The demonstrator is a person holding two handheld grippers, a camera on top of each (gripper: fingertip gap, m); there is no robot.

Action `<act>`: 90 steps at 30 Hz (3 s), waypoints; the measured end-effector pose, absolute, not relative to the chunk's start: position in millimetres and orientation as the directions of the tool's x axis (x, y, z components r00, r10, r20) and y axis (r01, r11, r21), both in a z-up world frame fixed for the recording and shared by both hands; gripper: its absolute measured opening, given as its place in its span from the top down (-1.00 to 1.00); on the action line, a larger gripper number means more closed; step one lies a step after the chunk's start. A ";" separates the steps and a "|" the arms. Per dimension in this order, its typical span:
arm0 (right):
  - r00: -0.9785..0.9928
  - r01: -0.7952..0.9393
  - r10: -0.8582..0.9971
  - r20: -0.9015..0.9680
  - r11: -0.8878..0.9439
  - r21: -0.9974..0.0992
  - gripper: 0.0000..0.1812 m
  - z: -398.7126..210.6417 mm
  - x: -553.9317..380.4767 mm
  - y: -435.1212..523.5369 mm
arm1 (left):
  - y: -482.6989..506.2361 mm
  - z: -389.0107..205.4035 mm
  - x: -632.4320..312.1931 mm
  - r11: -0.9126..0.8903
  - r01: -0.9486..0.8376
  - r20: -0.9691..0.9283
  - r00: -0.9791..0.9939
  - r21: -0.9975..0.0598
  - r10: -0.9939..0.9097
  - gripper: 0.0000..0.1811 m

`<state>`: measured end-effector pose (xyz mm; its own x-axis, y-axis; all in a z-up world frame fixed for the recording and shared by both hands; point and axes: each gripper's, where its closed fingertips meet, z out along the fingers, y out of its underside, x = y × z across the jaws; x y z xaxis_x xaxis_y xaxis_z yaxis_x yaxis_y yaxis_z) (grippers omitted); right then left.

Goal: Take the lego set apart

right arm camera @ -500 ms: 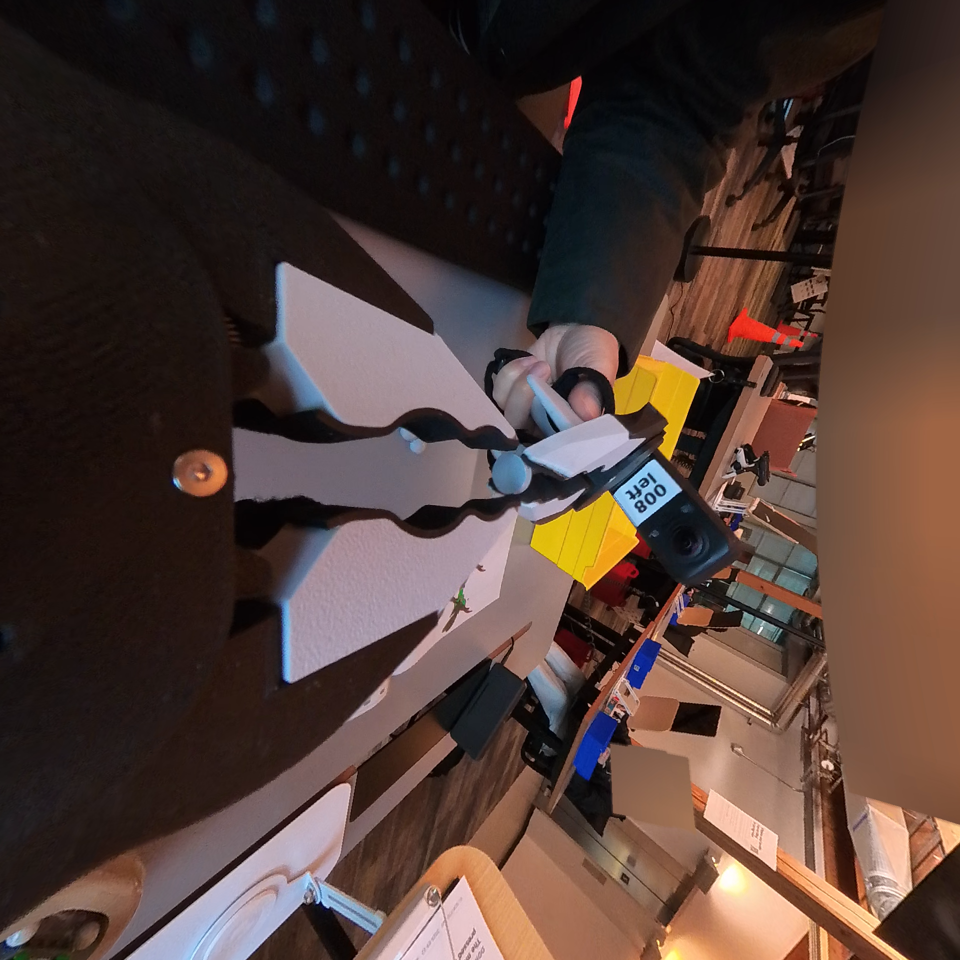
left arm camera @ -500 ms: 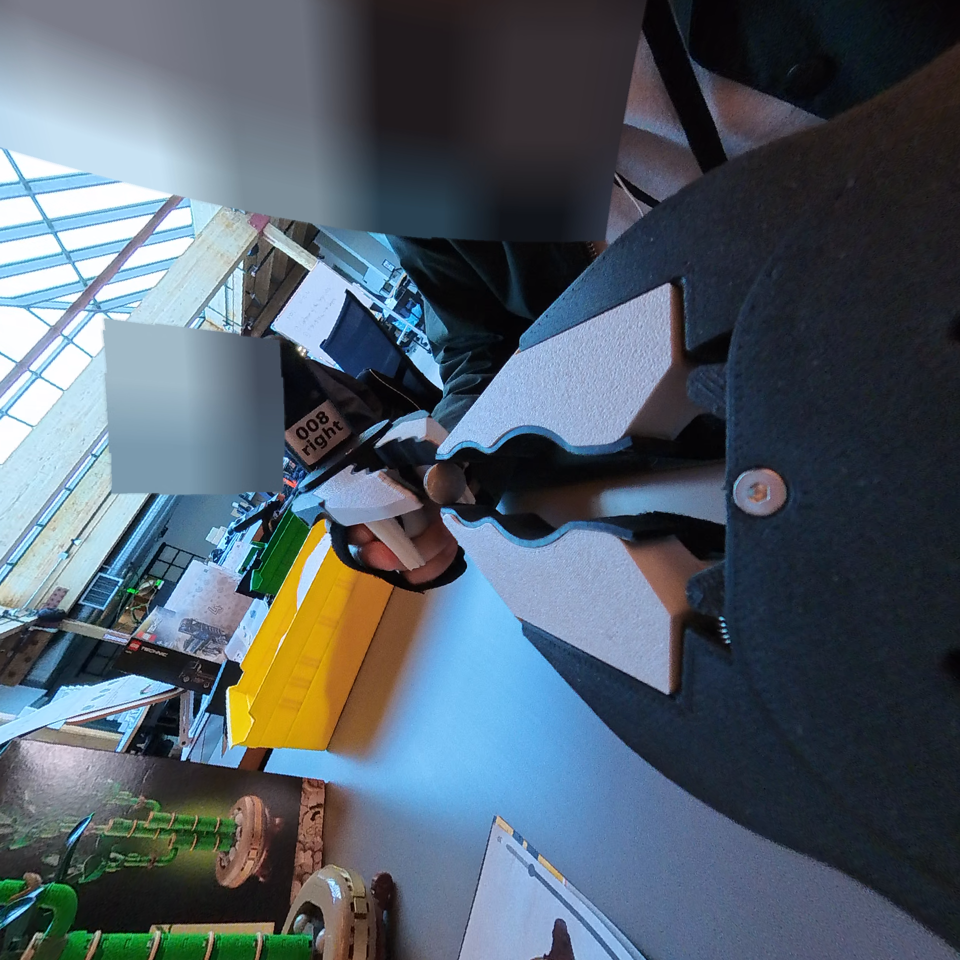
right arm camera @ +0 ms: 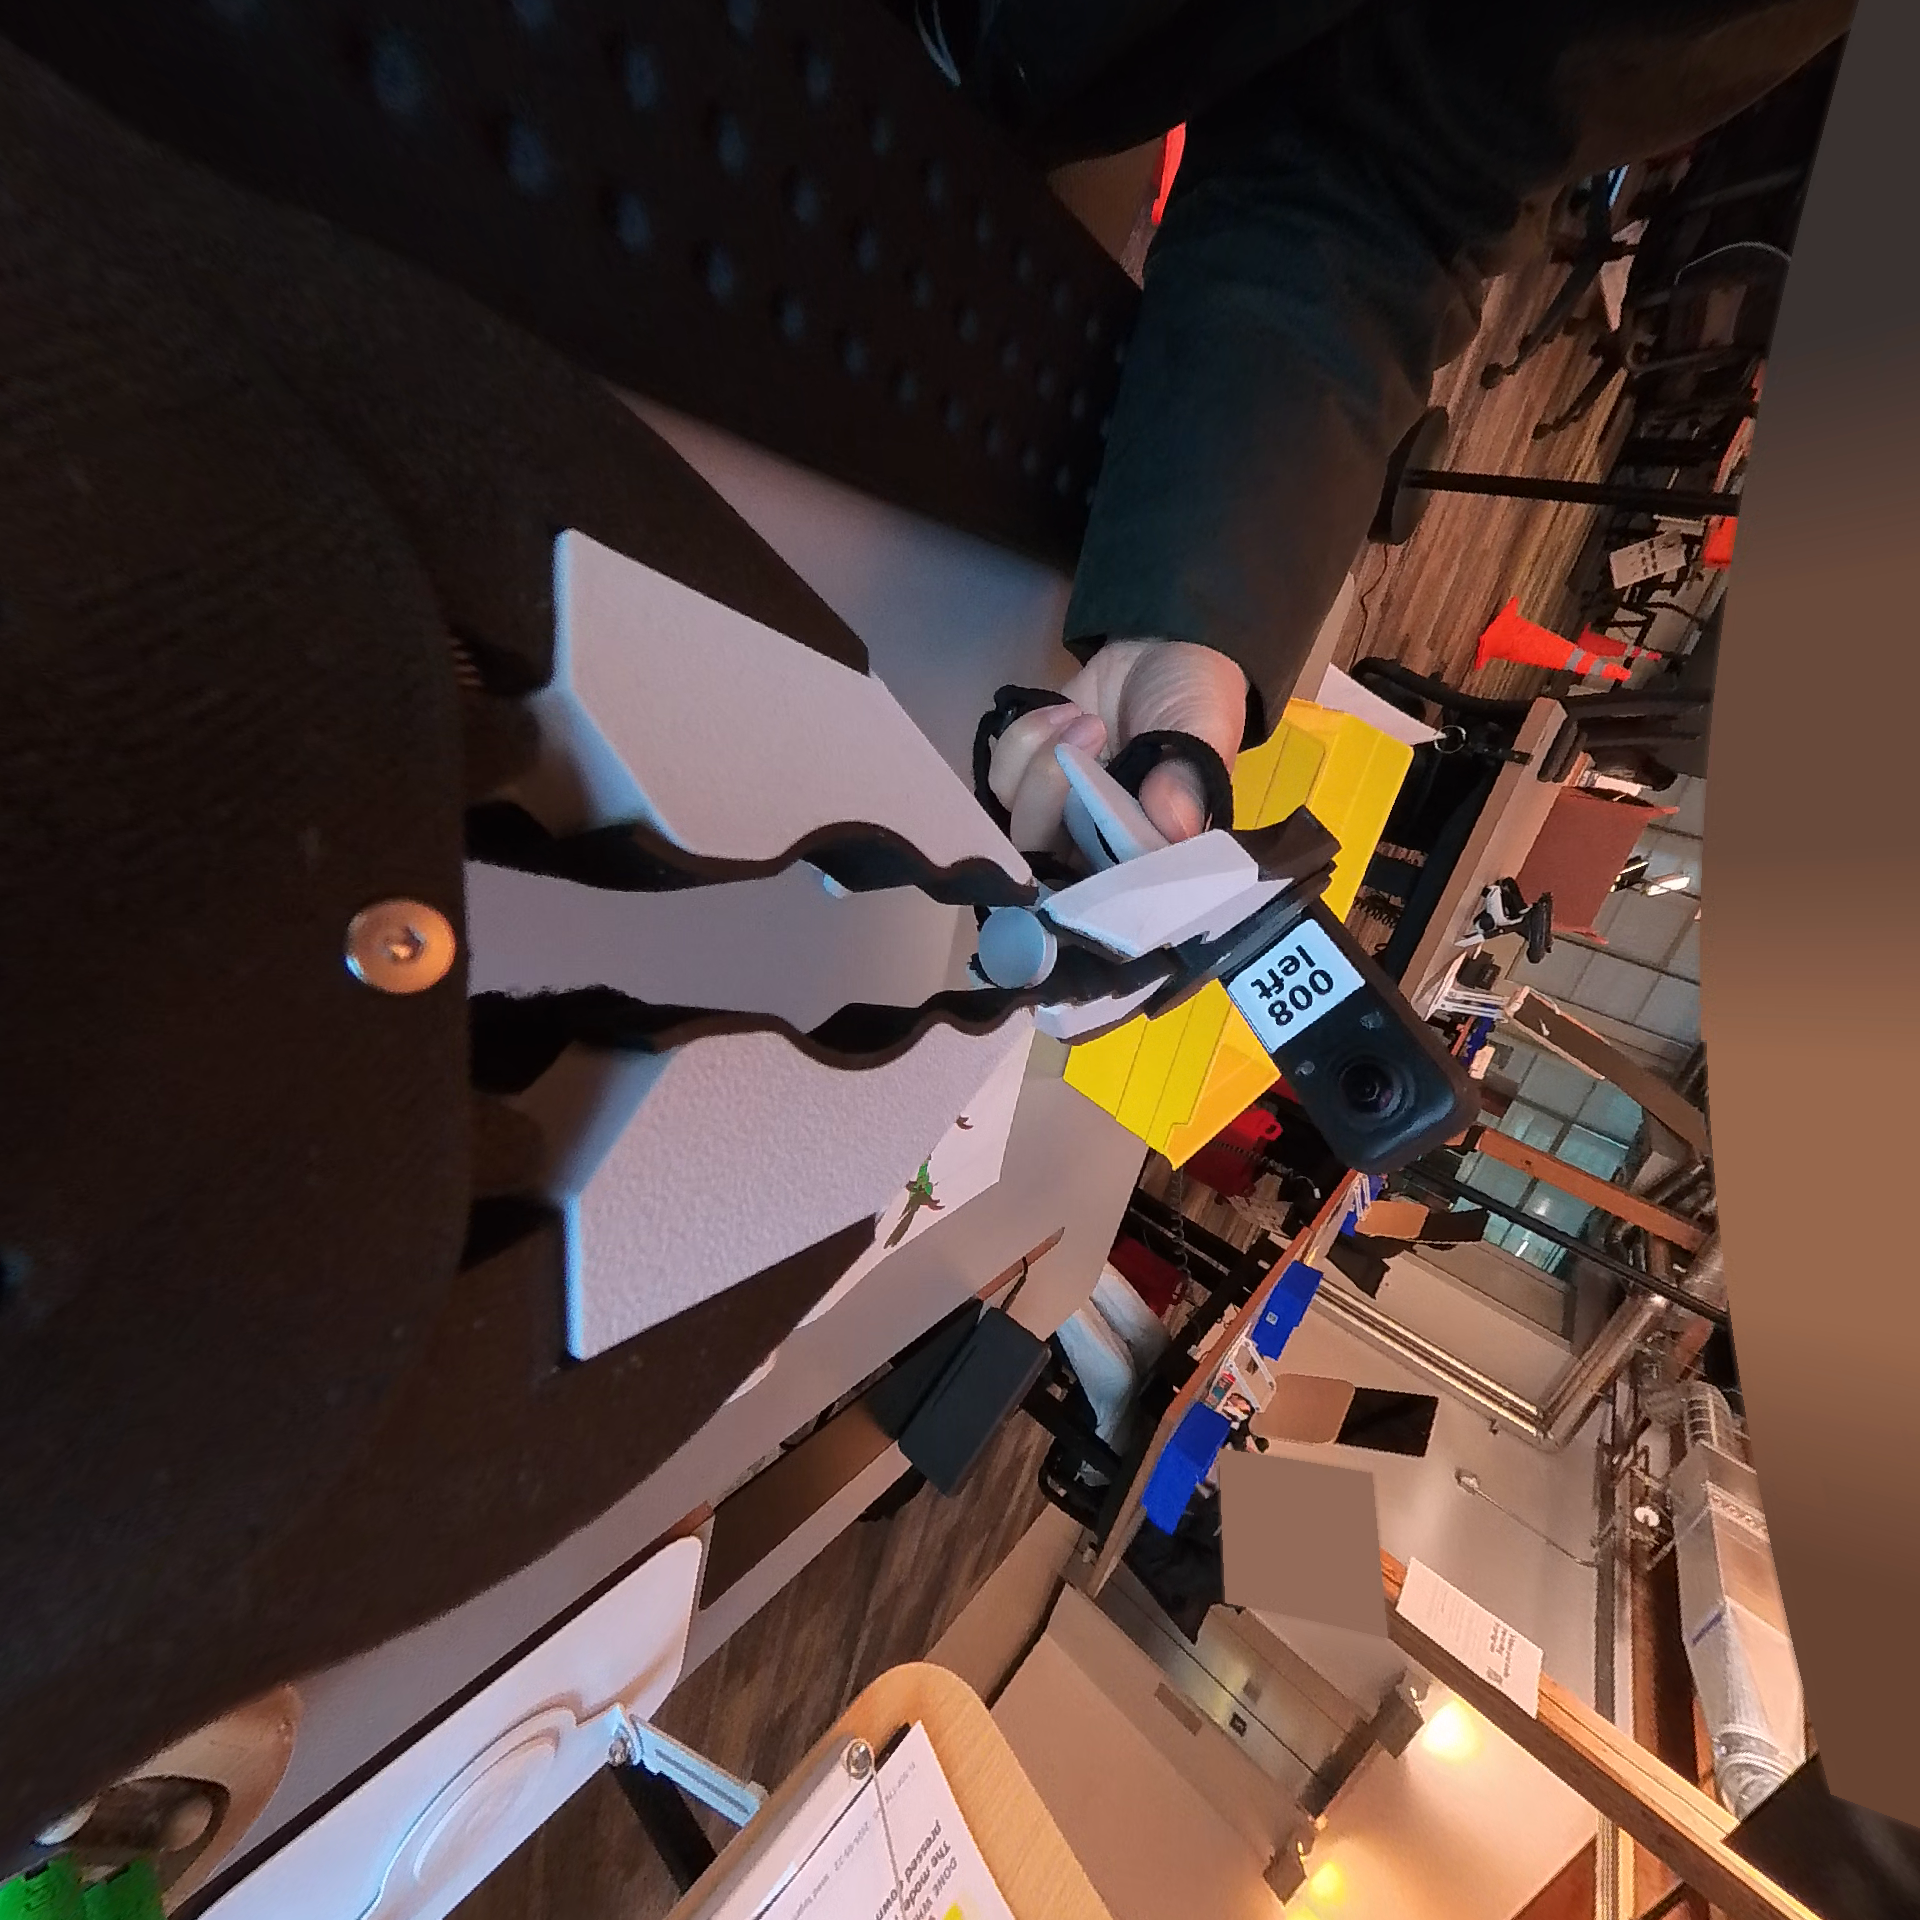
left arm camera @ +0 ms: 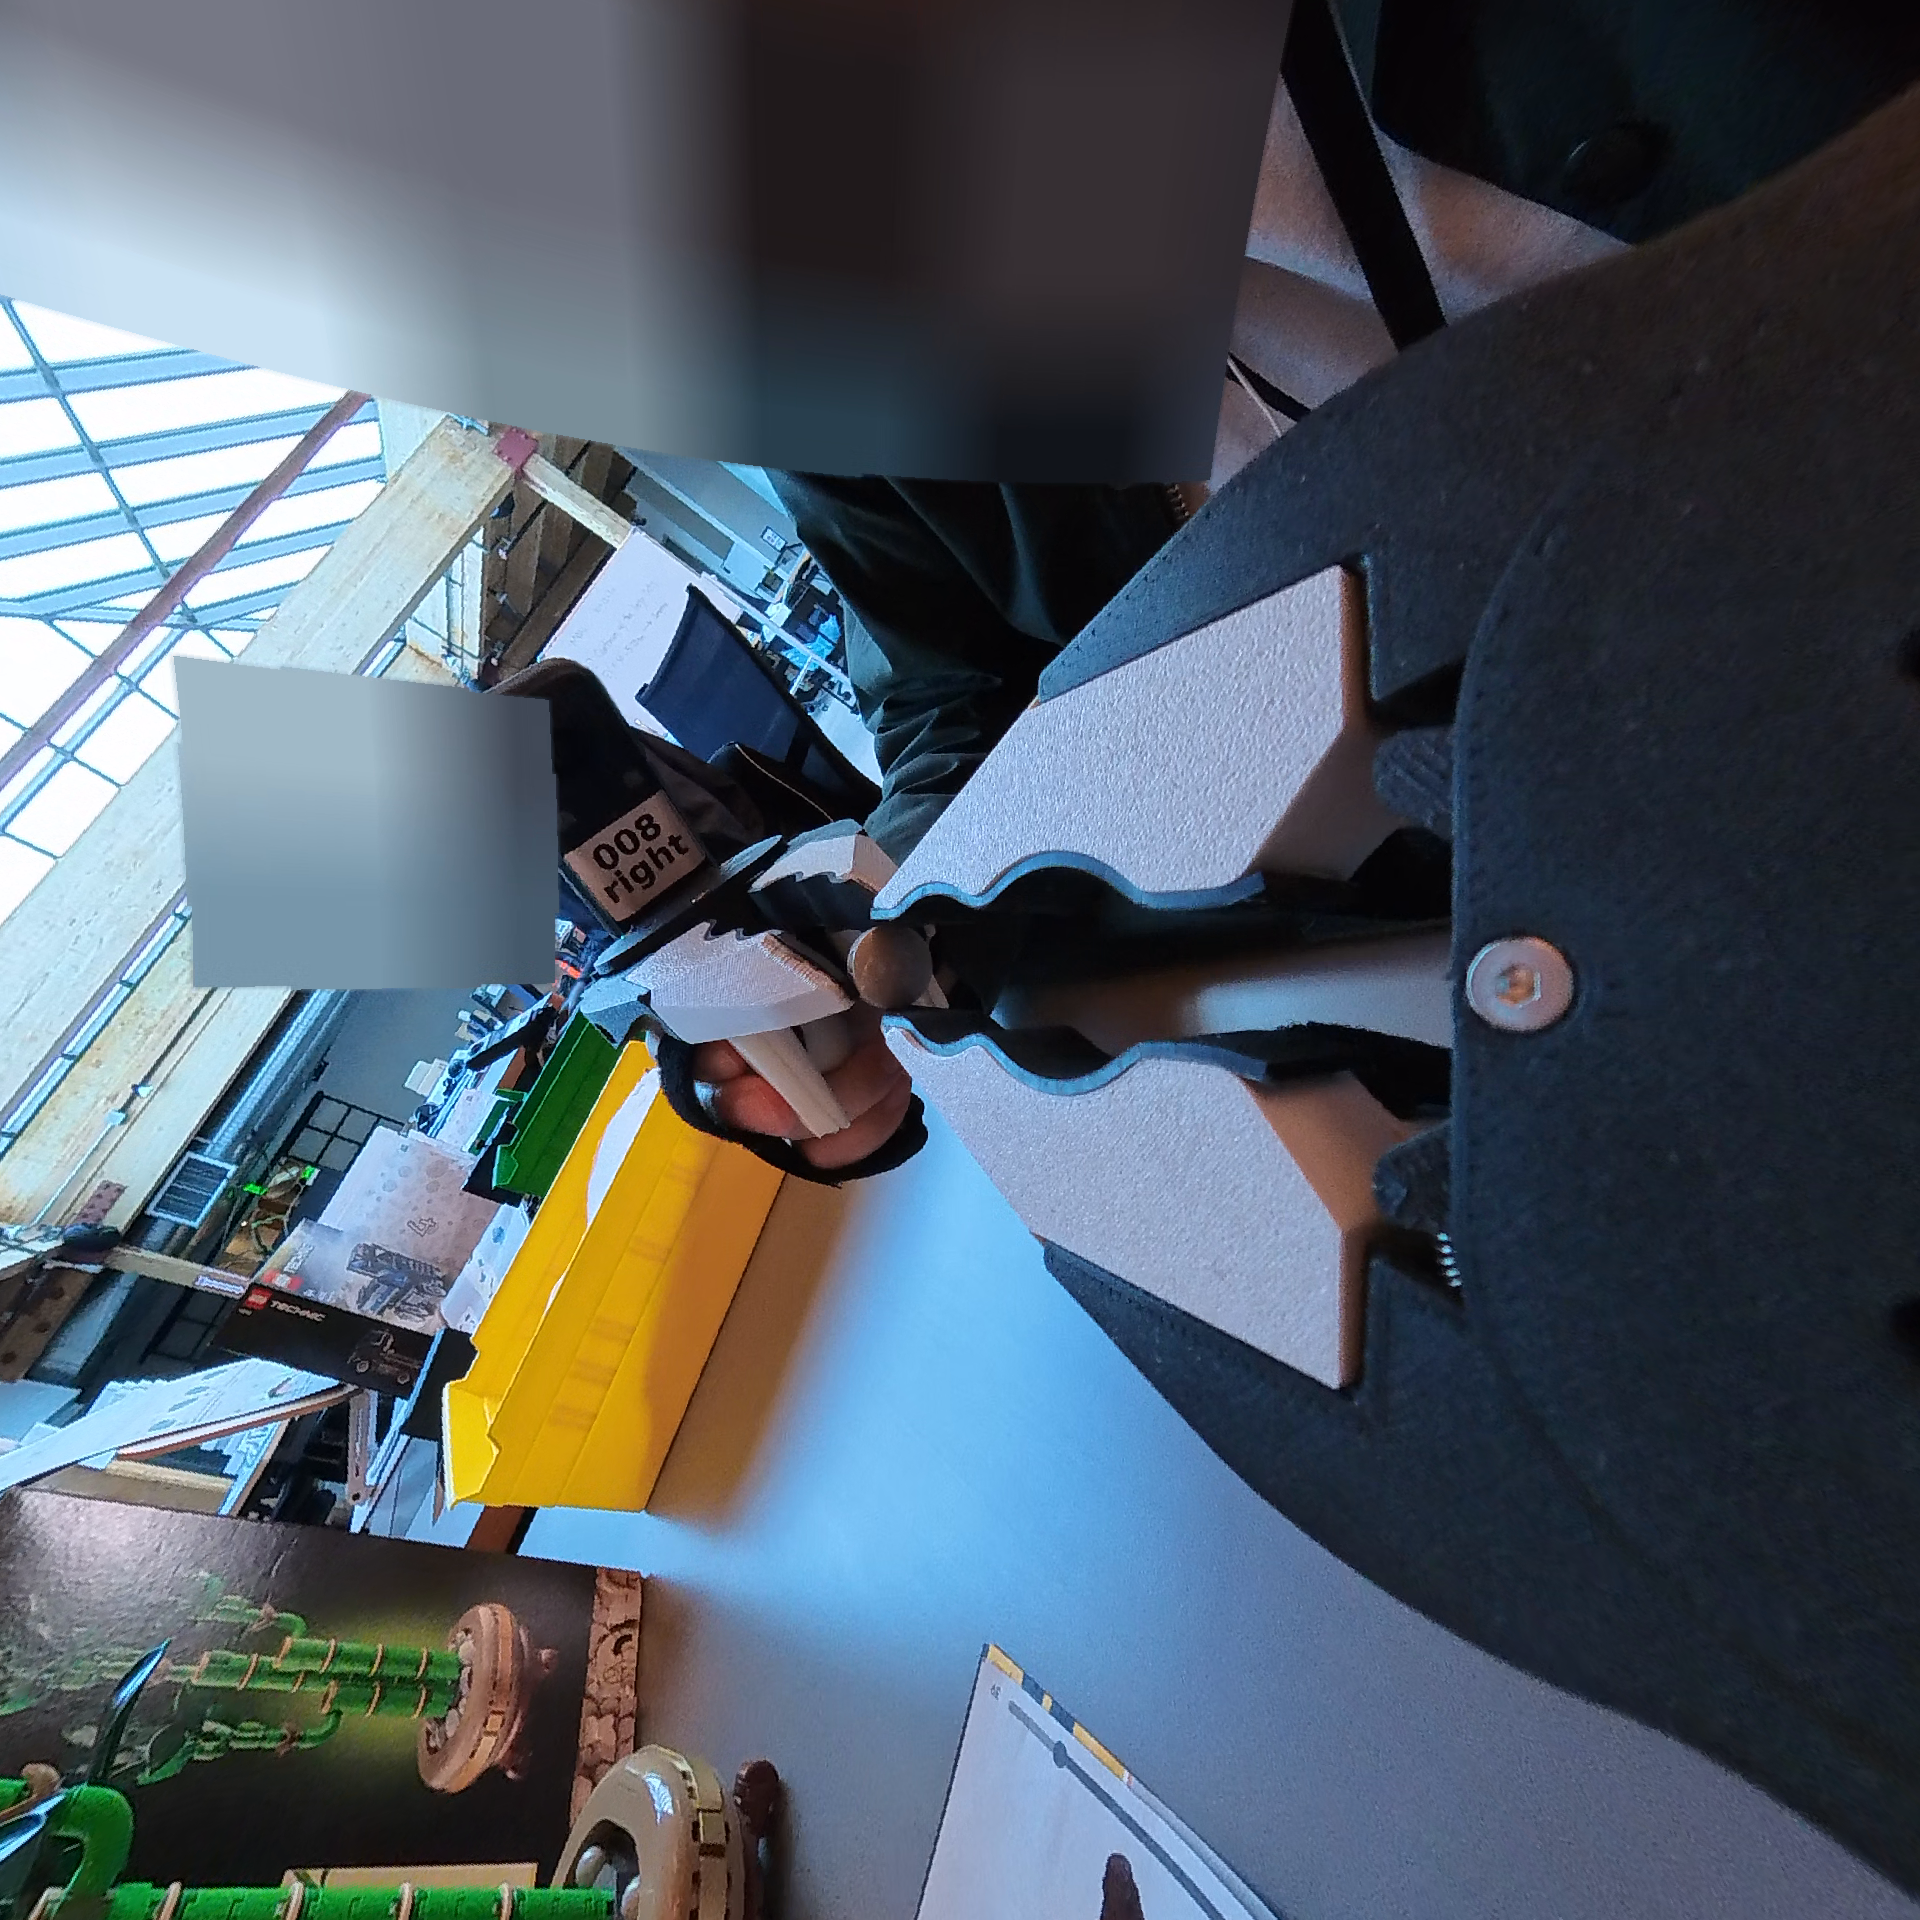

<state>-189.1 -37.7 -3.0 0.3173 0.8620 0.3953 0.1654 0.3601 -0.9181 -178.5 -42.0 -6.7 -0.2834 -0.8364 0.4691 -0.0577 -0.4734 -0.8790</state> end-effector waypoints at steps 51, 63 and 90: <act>0.394 0.268 0.786 0.477 0.398 -0.878 0.79 -6.1 -184.5 -29.6 | -35.1 -4.8 -174.4 -0.697 -0.064 0.668 -0.359 -0.714 -0.651 0.86; 0.399 0.267 0.786 0.472 0.393 -0.880 0.84 -7.1 -184.6 -28.8 | -34.7 -6.0 -173.6 -0.707 -0.065 0.678 -0.359 -0.704 -0.642 0.86; 0.365 0.210 0.852 0.375 0.317 -0.925 0.85 -6.9 -183.1 -34.3 | -40.6 -5.1 -168.5 -0.663 -0.085 0.649 -0.329 -0.744 -0.686 0.86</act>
